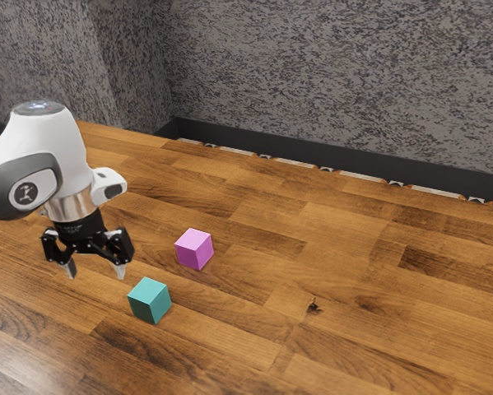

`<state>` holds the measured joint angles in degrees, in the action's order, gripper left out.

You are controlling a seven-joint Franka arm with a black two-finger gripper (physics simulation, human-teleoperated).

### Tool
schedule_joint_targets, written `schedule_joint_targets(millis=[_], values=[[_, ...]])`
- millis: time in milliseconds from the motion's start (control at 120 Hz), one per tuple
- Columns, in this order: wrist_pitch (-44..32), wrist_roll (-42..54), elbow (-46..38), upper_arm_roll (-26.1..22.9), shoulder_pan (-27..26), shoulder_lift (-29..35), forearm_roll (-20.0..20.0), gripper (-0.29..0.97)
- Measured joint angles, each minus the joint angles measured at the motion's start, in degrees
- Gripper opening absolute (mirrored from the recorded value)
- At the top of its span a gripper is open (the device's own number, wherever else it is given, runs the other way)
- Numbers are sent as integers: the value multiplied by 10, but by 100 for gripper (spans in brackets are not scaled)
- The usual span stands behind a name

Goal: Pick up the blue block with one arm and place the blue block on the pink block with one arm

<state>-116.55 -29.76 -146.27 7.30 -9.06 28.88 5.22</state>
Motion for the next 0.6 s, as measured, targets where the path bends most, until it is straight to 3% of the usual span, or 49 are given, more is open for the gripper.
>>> schedule_joint_targets(millis=[600], values=[[-187, 125, -26, 0, -10, -155, -2, 68]])
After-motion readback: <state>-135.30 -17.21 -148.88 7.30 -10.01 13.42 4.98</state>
